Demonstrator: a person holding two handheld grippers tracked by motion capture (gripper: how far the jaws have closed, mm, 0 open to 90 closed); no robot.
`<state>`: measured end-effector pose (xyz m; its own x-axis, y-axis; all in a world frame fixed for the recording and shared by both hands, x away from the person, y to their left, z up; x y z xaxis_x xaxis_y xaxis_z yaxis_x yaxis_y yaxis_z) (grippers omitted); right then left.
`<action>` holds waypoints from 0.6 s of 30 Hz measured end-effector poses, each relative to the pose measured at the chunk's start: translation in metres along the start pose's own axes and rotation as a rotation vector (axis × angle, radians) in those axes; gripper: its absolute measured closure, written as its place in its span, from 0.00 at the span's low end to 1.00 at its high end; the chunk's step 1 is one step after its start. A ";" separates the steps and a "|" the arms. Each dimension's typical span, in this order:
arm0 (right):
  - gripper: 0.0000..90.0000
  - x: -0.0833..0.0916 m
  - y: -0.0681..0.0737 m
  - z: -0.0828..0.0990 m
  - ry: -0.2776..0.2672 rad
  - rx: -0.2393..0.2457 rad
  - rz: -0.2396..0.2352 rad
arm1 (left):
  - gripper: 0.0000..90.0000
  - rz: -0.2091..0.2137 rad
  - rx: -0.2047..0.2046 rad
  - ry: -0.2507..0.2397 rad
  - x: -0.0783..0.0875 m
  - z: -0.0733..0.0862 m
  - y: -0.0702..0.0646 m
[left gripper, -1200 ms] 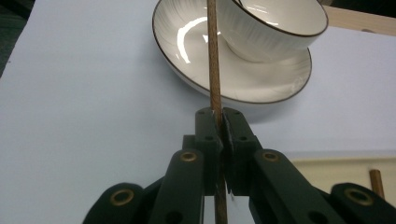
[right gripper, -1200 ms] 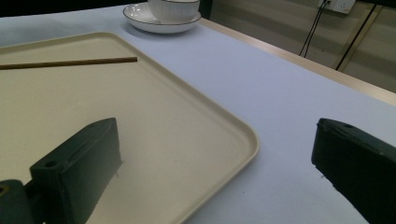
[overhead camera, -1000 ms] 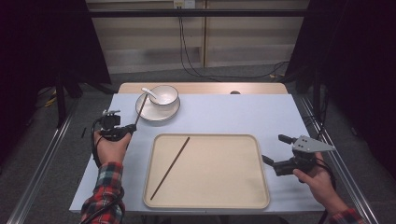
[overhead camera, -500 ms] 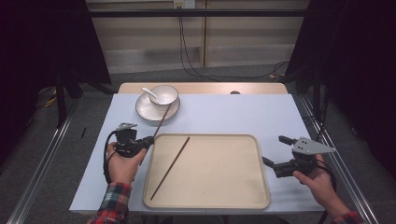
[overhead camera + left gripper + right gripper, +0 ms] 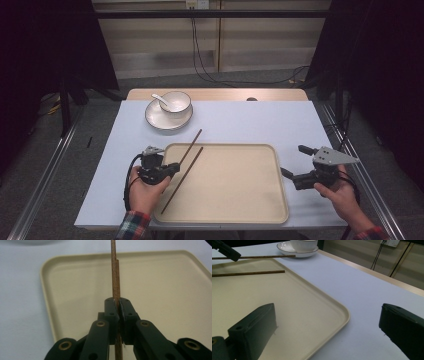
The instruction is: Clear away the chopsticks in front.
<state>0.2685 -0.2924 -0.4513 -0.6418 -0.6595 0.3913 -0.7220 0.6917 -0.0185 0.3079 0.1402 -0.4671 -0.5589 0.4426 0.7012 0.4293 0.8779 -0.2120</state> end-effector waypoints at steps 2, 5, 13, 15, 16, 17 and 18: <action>0.01 0.000 0.000 0.000 -0.001 0.000 0.003 | 0.95 -0.004 -0.017 0.011 0.000 0.003 -0.004; 0.01 0.001 -0.001 0.000 -0.005 -0.002 0.010 | 0.95 0.004 -0.036 0.021 0.002 0.007 -0.009; 0.01 0.001 0.000 -0.001 -0.005 0.001 0.008 | 0.95 0.029 -0.080 0.051 0.002 0.015 -0.026; 0.01 0.001 0.000 -0.001 -0.007 0.007 0.006 | 0.95 0.031 -0.093 0.060 0.001 0.016 -0.029; 0.01 0.000 0.000 -0.001 -0.006 0.005 0.000 | 0.95 0.038 -0.091 0.065 -0.001 0.017 -0.030; 0.01 0.000 0.000 -0.001 -0.005 0.005 0.000 | 0.95 0.033 -0.096 0.071 -0.002 0.018 -0.030; 0.01 0.000 0.000 -0.001 -0.005 0.005 0.000 | 0.95 0.038 -0.100 0.080 -0.003 0.018 -0.030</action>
<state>0.2683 -0.2920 -0.4504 -0.6429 -0.6615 0.3862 -0.7235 0.6900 -0.0227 0.2835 0.1159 -0.4749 -0.4842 0.4554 0.7471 0.5196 0.8367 -0.1732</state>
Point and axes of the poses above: each handheld gripper's, and its own axes: x roughly backward along the jaws, z roughly out of its underside, y roughly to its left, the point moved 3 cm from there along -x, roughly forward along the jaws, and after that the axes turned 7 degrees about -z, right-handed, at the moved point
